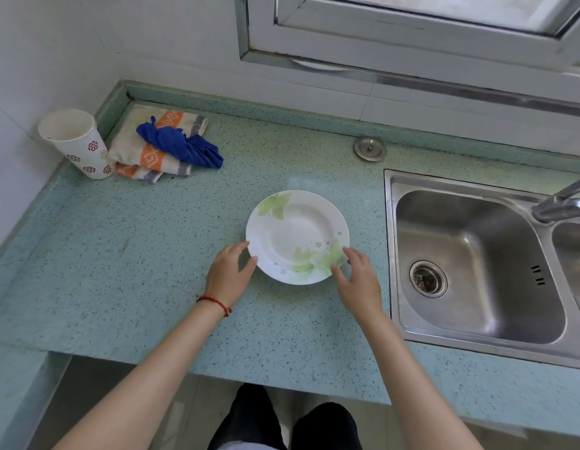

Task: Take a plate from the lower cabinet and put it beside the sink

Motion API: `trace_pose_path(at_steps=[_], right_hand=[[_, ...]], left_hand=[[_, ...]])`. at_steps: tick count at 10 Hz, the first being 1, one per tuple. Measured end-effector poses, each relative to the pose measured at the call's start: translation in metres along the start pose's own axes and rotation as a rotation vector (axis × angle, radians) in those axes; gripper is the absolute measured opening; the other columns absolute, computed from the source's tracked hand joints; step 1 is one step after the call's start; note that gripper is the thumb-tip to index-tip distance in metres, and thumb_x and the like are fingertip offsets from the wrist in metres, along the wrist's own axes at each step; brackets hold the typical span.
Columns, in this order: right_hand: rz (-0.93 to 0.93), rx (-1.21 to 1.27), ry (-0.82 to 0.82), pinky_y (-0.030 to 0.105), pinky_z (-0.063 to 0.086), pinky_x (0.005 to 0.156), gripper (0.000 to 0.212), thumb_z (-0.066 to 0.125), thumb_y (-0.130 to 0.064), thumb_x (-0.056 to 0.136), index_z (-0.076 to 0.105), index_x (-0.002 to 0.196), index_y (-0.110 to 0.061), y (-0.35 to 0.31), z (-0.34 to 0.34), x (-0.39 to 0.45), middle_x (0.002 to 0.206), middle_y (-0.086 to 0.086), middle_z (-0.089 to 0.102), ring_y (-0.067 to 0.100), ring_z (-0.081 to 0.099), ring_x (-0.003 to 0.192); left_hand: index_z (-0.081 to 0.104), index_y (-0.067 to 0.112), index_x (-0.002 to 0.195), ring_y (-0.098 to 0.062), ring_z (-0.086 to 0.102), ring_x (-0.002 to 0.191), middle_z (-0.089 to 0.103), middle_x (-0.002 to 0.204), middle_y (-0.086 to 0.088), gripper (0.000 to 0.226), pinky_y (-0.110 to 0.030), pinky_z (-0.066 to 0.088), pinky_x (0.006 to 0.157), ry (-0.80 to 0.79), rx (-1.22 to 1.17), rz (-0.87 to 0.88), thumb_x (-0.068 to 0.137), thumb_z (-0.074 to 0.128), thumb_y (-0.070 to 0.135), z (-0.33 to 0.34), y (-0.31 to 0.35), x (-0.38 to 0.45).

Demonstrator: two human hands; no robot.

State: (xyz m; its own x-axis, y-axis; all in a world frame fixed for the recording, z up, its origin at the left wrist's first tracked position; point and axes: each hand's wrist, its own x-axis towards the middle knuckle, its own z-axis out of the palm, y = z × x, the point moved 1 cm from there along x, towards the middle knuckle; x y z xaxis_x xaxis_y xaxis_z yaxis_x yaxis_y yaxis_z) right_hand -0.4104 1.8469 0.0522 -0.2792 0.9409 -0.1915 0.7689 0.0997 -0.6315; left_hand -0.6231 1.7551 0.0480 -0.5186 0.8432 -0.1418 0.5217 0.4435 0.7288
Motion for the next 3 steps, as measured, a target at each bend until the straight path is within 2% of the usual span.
trace_pose_path(at_steps=[1,2,3], right_hand=[[-0.059,-0.117,0.027,0.041,0.040,0.099,0.049,0.047,-0.032,0.093,0.036,0.136,-0.012,0.001,-0.004,-0.013,0.147,0.008,0.035,0.022,0.034,0.133],[-0.089,-0.186,0.022,0.039,0.037,0.103,0.049,0.044,-0.034,0.094,0.035,0.136,-0.012,0.001,-0.011,-0.029,0.147,0.009,0.035,0.022,0.031,0.136],[-0.150,-0.243,0.034,0.039,0.035,0.104,0.050,0.041,-0.035,0.095,0.033,0.137,-0.010,0.006,-0.017,-0.041,0.147,0.010,0.036,0.023,0.033,0.135]], left_hand=[[0.043,0.006,0.129,-0.028,0.040,0.126,0.047,0.137,-0.015,0.045,-0.041,0.034,0.104,-0.040,0.165,0.084,0.090,0.049,0.027,0.000,-0.001,-0.012],[0.040,0.007,0.131,-0.026,0.039,0.128,0.045,0.139,-0.013,0.046,-0.042,0.031,0.106,-0.047,0.320,0.155,0.091,0.046,0.030,-0.001,0.004,-0.030],[0.038,0.008,0.132,-0.024,0.038,0.130,0.043,0.141,-0.012,0.047,-0.042,0.030,0.107,-0.029,0.431,0.200,0.092,0.042,0.032,0.004,0.007,-0.044]])
